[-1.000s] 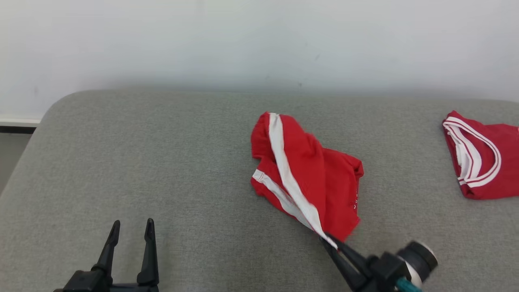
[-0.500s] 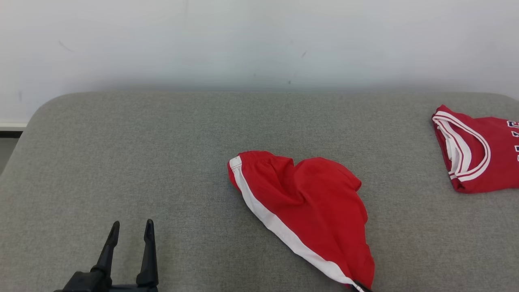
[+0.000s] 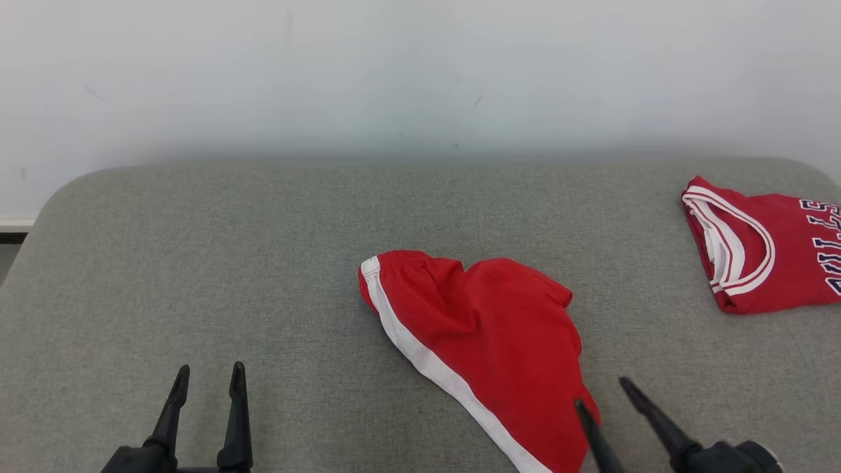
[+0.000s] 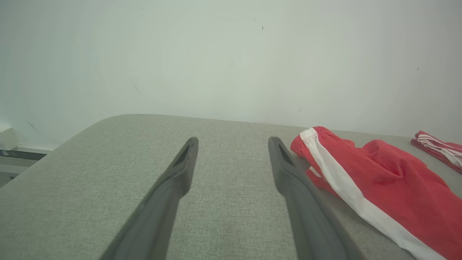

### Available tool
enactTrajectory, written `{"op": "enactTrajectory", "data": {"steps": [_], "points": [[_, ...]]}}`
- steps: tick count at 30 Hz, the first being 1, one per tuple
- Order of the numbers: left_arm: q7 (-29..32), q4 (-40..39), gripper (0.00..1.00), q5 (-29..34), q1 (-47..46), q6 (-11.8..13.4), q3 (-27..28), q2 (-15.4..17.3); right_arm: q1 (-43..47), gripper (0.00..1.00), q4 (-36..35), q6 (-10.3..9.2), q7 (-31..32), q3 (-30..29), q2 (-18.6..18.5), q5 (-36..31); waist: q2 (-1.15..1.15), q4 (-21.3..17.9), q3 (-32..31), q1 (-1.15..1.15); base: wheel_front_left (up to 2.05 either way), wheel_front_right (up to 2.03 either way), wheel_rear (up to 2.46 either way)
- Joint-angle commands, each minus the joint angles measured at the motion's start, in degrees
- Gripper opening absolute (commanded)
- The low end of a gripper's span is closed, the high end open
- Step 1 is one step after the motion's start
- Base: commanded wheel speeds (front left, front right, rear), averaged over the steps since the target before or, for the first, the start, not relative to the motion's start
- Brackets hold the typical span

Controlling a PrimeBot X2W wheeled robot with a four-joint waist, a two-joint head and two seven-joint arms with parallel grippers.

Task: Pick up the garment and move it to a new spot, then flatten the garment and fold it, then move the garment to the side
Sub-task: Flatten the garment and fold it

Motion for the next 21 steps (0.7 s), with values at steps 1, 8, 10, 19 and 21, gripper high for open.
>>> {"op": "enactTrajectory", "data": {"steps": [1,8,10,19,21], "points": [[-0.17,-0.01,1.00,0.02,0.39,0.05,0.27,0.11,0.27,1.00,-0.30,-0.16,-0.23,-1.09,0.63,0.15,0.00,-0.09,-0.19,0.00,0.00,0.00,0.00],[-0.17,-0.16,1.00,0.12,1.35,0.05,0.63,0.62,2.87,1.00,-2.97,-0.16,-0.33,-12.03,6.45,-1.38,0.00,-0.43,-1.01,0.00,0.00,0.00,0.00],[-0.17,-0.22,1.00,0.25,1.41,0.05,0.71,0.67,3.25,1.00,-3.71,-0.16,-0.34,-14.25,7.94,-1.74,0.00,-0.58,-1.09,0.00,0.00,0.00,0.00],[-0.17,0.23,1.00,0.23,1.36,0.05,0.44,1.18,2.63,1.00,-4.38,-0.16,-0.34,-17.31,10.99,-2.87,0.00,-1.25,-1.06,0.00,0.00,0.00,0.00],[-0.17,0.48,1.00,0.24,1.12,0.05,0.23,1.46,2.17,1.00,-4.10,-0.16,-0.34,-16.99,11.07,-3.02,0.00,-1.44,-0.96,0.00,0.00,0.00,0.00]]}}
